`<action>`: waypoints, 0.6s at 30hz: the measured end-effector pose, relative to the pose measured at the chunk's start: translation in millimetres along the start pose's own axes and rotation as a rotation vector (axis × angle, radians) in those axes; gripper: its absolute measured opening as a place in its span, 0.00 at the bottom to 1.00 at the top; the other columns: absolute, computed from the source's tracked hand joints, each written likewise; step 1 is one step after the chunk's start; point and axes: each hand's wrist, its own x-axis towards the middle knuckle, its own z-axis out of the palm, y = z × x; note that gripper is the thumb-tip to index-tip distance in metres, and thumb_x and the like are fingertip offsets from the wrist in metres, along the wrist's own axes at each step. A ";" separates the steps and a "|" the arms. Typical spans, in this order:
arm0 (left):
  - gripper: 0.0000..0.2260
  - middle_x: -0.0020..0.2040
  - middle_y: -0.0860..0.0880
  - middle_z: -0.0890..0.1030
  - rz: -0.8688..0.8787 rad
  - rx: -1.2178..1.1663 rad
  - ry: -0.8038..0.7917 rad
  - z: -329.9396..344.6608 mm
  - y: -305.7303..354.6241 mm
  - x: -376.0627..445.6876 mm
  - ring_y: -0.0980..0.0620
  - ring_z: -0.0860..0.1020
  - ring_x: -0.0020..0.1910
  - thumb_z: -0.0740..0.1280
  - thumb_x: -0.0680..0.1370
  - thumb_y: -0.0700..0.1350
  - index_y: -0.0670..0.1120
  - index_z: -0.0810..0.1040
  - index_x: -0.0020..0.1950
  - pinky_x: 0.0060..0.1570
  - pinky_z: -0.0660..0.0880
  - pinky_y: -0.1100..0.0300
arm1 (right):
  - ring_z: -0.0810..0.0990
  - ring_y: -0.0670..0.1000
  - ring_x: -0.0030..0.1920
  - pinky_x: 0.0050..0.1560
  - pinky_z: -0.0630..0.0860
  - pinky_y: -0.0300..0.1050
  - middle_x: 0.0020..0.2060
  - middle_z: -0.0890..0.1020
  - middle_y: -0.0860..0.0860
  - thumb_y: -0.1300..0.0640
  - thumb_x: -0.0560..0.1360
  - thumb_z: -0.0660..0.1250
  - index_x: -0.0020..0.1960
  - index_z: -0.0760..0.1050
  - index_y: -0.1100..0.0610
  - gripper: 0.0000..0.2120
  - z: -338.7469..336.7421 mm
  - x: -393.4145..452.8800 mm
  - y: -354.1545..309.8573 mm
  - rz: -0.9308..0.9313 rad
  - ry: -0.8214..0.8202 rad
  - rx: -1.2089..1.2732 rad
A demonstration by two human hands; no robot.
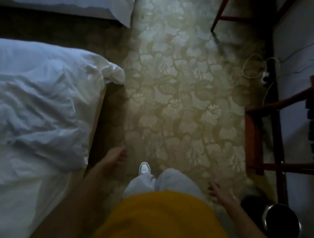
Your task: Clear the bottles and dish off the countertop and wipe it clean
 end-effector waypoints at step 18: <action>0.14 0.50 0.42 0.82 -0.225 -0.002 0.079 -118.5 263.7 126.4 0.47 0.80 0.44 0.56 0.88 0.50 0.42 0.77 0.61 0.39 0.75 0.56 | 0.78 0.57 0.56 0.54 0.74 0.54 0.57 0.79 0.59 0.51 0.86 0.58 0.68 0.74 0.65 0.20 -15.4 188.8 -467.9 -0.114 -0.074 0.043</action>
